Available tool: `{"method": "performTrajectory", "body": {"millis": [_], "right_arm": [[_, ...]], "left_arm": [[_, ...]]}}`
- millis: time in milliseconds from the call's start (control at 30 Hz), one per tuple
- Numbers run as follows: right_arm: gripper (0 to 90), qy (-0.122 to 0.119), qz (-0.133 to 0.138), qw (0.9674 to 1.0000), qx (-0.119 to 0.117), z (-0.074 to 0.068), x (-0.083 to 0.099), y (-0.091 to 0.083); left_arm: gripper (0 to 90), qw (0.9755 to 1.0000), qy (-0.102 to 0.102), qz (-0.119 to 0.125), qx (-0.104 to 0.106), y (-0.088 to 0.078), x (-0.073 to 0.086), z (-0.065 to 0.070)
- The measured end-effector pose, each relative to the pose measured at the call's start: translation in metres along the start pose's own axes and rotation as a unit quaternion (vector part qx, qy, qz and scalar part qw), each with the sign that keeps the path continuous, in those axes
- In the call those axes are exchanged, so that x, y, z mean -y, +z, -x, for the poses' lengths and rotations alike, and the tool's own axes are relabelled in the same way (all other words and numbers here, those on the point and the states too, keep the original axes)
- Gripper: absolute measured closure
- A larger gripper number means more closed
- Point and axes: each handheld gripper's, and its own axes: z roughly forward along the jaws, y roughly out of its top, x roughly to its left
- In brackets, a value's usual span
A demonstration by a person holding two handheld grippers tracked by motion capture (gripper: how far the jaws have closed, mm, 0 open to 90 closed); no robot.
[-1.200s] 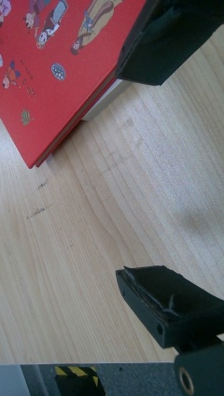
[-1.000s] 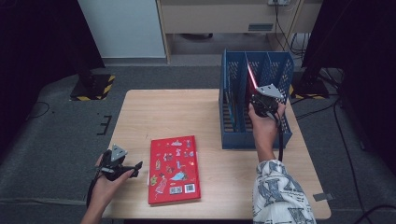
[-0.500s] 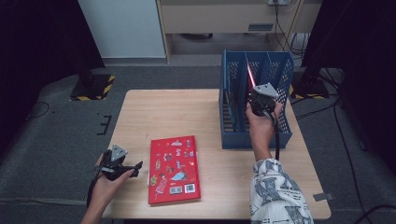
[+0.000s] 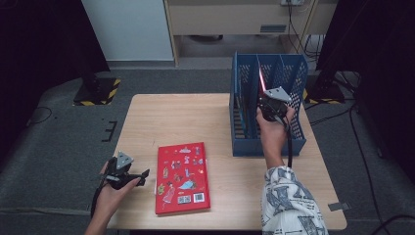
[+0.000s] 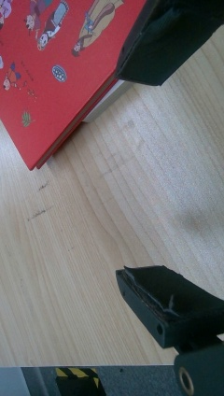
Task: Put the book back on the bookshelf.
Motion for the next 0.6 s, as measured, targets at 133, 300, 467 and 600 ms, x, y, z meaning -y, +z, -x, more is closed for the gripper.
{"method": "performTrajectory", "body": {"millis": [133, 300, 467, 600], "right_arm": [[71.0, 0.001, 0.001, 1.0000, -0.004, 0.0002, 0.0001, 0.0001], [60.9, 0.005, 0.004, 0.9999, -0.011, 0.0013, 0.0008, -0.0005], [51.3, 0.014, 0.009, 0.9997, -0.017, 0.0048, 0.0019, -0.0015], [46.6, 0.018, 0.012, 0.9995, -0.023, 0.0075, 0.0027, -0.0029]], "left_arm": [[4.2, 1.0000, 0.000, 0.000, 0.000, -0.0001, 0.0000, -0.0002], [4.2, 1.0000, 0.000, 0.001, 0.001, -0.0001, -0.0001, -0.0002], [4.1, 1.0000, 0.000, 0.001, 0.001, 0.0000, -0.0002, 0.0000], [4.1, 1.0000, 0.001, 0.000, 0.001, 0.0004, -0.0002, 0.0002]]}}
